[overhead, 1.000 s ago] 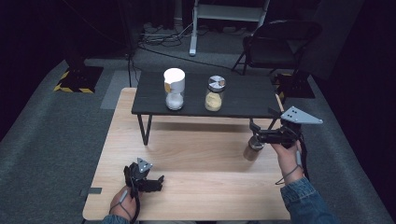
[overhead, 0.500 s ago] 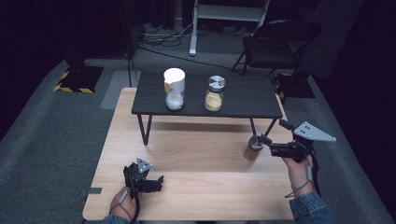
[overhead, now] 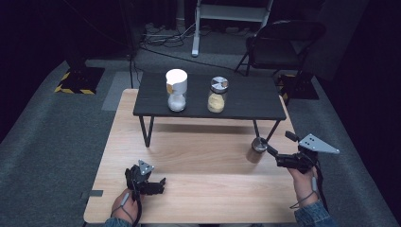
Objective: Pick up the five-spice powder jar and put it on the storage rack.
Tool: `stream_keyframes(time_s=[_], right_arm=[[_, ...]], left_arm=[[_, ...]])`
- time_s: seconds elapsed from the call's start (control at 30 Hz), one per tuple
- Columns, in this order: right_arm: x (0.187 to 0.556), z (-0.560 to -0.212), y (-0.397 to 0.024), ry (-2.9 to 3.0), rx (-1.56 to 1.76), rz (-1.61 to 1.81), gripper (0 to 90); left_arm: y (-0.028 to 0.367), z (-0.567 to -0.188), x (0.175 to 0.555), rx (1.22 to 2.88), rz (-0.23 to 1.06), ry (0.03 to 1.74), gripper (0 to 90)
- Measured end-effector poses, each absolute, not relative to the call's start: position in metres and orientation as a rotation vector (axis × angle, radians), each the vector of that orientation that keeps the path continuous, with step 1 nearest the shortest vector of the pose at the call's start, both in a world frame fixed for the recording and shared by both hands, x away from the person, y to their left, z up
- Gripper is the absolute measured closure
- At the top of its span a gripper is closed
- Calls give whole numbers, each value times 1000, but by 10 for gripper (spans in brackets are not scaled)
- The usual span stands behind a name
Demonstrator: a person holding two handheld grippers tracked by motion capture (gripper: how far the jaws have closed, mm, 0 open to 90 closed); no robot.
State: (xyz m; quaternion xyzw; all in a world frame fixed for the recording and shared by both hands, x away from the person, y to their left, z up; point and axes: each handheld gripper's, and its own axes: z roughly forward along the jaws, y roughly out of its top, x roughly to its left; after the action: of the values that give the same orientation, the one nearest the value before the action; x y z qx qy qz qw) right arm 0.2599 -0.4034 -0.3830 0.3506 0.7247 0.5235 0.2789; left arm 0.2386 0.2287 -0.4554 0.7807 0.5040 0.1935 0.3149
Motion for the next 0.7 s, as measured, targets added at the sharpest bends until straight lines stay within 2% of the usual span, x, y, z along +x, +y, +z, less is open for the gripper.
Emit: stream_keyframes(time_s=[0.7], right_arm=[[262, -420, -412, 1968, 1035, 1401, 49]], left_arm=[[229, -455, 239, 2057, 510, 1328, 2]])
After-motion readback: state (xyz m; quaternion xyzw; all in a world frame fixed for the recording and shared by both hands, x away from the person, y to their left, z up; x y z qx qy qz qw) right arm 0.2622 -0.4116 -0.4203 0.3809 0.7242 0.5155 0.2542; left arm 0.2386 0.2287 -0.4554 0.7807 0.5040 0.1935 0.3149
